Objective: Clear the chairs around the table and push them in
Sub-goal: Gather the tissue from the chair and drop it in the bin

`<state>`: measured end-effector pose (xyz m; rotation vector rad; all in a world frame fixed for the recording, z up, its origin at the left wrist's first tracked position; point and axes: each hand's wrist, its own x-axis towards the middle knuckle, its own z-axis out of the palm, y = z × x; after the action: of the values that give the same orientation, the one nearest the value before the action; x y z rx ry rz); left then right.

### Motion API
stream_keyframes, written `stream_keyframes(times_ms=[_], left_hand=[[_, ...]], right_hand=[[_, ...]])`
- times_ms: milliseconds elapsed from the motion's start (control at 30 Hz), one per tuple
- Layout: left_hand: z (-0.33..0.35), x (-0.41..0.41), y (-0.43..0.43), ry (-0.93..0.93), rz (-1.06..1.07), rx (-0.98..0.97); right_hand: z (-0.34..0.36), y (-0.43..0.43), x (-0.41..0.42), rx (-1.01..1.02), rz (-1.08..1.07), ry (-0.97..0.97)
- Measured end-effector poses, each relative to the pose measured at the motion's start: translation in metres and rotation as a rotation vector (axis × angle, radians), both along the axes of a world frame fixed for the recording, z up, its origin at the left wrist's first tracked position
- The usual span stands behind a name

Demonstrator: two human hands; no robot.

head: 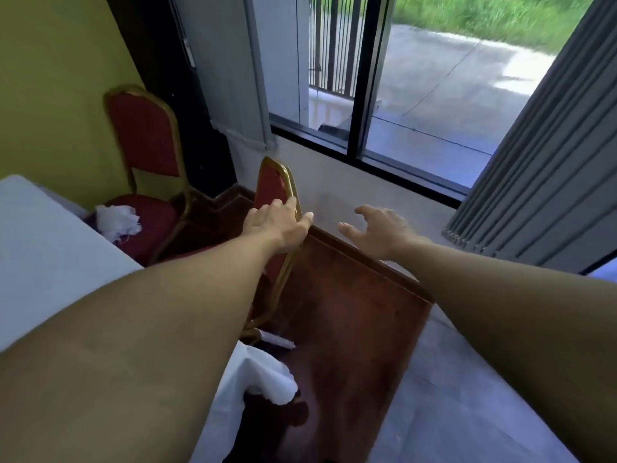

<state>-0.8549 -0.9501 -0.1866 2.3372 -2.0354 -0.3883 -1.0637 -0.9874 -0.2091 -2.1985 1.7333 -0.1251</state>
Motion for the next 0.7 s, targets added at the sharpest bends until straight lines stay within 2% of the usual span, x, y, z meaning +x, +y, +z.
stream_keyframes(times_ms=[233,700], left_hand=[[-0.001,0.005,-0.056,-0.013,0.074,0.017],[0.019,0.006,-0.241,-0.002,0.057,-0.015]], right_hand=[[-0.003,-0.067,0.007,0.008,0.097,-0.02],[0.016,-0.245,0.022,-0.022,0.089,-0.035]])
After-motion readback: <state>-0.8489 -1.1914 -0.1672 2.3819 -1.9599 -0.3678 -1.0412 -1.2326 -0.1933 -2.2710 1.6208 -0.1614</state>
